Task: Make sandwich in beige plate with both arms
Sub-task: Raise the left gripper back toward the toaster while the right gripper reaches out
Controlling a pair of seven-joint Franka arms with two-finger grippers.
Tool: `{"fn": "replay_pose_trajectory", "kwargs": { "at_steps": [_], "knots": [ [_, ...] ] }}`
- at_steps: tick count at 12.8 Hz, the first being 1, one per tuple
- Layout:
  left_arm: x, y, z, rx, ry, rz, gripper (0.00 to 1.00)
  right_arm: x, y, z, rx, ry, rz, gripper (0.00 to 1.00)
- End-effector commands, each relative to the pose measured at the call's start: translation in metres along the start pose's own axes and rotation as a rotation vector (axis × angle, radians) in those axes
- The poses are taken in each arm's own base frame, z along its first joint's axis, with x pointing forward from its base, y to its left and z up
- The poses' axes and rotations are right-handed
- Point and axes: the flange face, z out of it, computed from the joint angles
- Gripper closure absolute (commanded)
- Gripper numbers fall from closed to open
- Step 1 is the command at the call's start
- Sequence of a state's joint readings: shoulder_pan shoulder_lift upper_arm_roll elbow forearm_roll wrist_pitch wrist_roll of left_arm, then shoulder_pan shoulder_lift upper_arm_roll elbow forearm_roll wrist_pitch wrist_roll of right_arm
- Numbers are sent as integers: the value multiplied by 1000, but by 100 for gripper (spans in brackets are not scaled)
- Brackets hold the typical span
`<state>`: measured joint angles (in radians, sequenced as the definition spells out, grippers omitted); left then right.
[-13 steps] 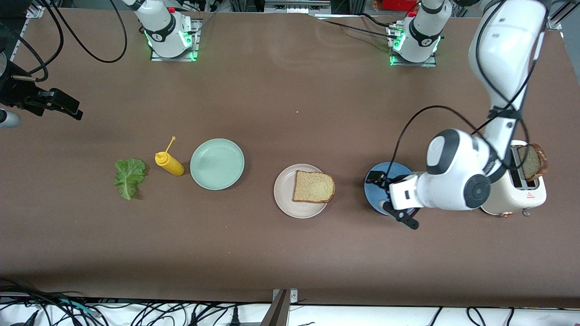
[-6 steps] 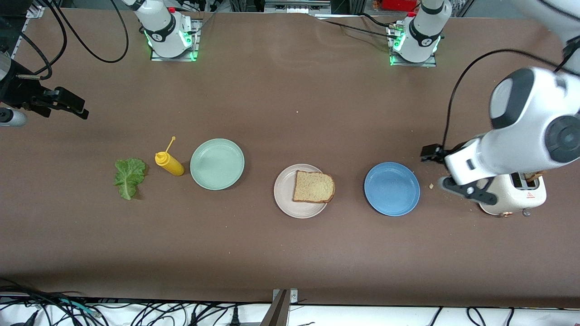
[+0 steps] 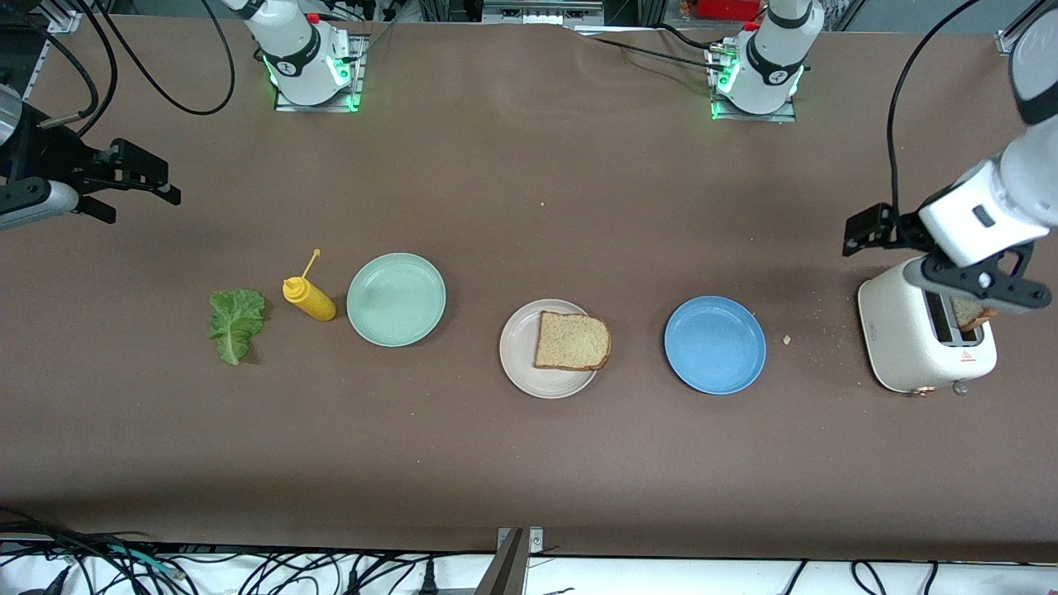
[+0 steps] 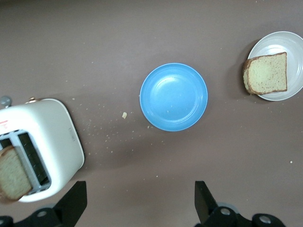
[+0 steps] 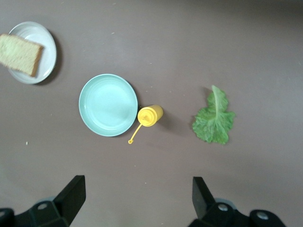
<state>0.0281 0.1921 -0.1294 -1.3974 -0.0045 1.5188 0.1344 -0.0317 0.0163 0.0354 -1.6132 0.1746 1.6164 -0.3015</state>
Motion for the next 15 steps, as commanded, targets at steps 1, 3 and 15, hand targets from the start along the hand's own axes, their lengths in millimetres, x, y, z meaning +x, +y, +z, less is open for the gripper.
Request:
{"fn": "replay_pose_trajectory", "kwargs": {
  "at_steps": [1,3,15],
  "knots": [
    [-34,-1,-9,45,4,-30,0,0,4,8,77,4,-165,0],
    [-54,11,-2,54,10,-16,0,4,10,22,124,12,-264,0],
    [-67,0,1,59,41,-65,0,-11,121,154,499,246,-682,0]
  ]
}}
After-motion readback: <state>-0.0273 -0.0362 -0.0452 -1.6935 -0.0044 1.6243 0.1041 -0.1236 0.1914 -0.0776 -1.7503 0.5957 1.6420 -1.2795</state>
